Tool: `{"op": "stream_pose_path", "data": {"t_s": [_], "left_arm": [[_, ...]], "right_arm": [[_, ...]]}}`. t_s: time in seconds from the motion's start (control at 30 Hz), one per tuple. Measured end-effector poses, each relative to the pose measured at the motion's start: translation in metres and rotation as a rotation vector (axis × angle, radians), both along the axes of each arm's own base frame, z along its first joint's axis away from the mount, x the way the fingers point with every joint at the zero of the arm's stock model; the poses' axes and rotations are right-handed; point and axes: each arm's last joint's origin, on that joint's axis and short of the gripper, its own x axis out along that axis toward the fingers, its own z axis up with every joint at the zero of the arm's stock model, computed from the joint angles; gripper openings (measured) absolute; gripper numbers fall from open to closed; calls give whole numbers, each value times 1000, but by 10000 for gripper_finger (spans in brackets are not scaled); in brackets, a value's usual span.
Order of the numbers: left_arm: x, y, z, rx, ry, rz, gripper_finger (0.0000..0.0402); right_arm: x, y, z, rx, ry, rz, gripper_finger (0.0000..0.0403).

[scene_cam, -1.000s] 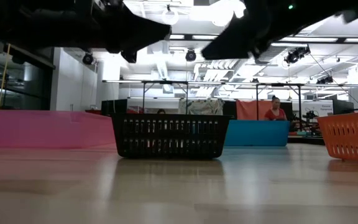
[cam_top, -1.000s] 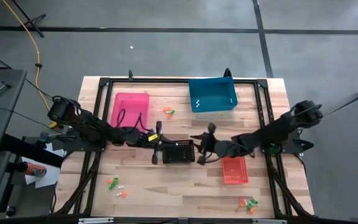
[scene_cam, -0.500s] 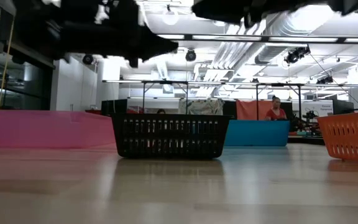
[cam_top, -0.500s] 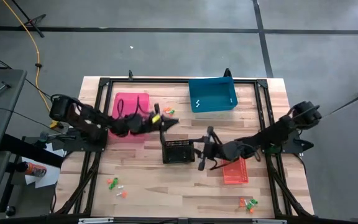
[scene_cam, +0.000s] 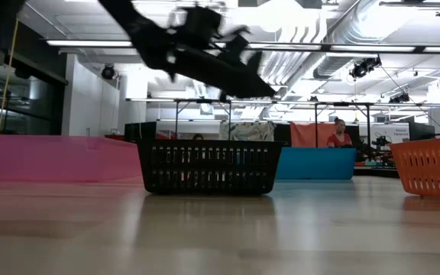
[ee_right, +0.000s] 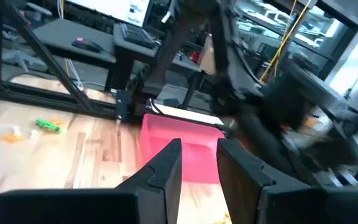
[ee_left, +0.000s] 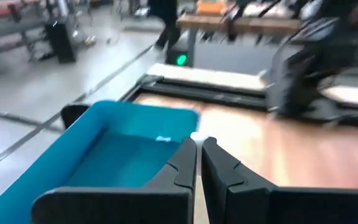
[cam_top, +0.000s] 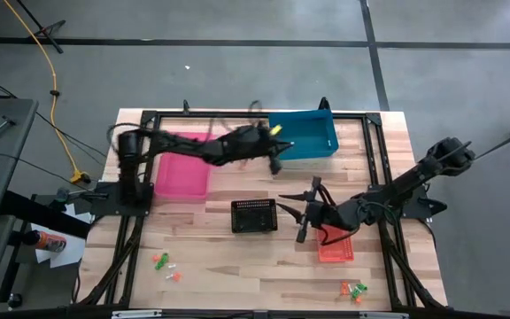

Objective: Sort Halloween decoration
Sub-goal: Put the white bone toy into the blue bin

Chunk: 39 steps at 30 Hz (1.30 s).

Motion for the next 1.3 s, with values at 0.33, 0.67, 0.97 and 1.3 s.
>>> {"op": "stream_pose_path", "data": {"t_s": [0.33,0.67,0.97,1.3], "left_arm": [[38,50,-14,8,302,303,0],[29,64,-17,-25,403,317,74],[18,49,17,-74,416,207,172],[-61,-10,60,-241,449,55,178]], "right_arm": [[-6,11,-3,-1,27,45,97],[-6,11,-3,37,17,43,97],[-4,7,-4,31,27,26,97],[-4,7,-10,46,74,21,97]]}}
